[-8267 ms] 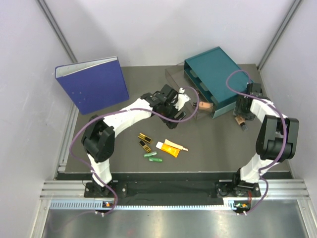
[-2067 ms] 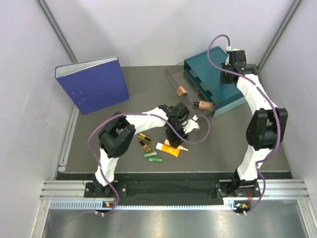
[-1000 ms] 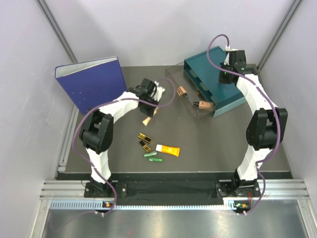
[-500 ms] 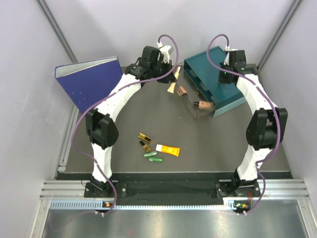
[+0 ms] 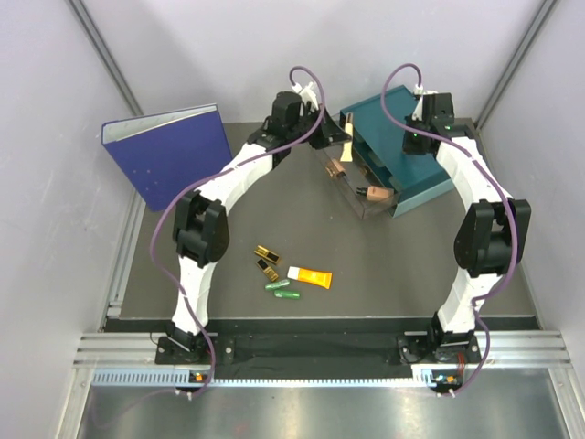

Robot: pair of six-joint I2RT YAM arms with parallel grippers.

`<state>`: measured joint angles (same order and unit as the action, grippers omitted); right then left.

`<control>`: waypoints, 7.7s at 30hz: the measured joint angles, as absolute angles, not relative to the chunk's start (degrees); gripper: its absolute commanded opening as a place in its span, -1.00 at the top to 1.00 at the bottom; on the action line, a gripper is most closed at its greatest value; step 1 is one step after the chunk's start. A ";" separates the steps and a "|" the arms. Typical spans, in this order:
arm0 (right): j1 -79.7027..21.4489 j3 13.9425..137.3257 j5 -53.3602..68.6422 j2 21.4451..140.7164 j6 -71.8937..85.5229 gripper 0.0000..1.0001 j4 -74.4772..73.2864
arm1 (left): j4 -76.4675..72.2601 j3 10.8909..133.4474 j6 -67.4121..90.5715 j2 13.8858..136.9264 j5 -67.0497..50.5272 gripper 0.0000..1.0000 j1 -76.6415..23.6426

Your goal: Organize the makeup

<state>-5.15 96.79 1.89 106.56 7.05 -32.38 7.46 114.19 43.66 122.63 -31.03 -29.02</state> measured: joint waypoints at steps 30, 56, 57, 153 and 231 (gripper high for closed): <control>-5.15 95.59 2.37 106.02 6.50 1.00 -30.96 | 19.99 102.21 2.39 105.89 -30.89 -0.53 -31.24; -5.15 95.24 2.59 105.93 5.93 1.00 -30.61 | 35.86 70.13 -35.24 99.00 -24.71 -0.64 -48.25; -5.15 95.24 2.61 105.93 5.91 1.00 -30.61 | 36.29 69.78 -35.42 99.79 -24.16 -0.63 -48.53; -5.15 96.07 4.51 106.59 5.54 1.00 -30.85 | -11.40 97.69 22.35 118.89 -30.48 -0.07 -28.77; -5.10 95.98 4.73 106.69 5.50 1.00 -30.41 | -24.45 96.95 27.00 136.92 -36.97 -0.64 -34.15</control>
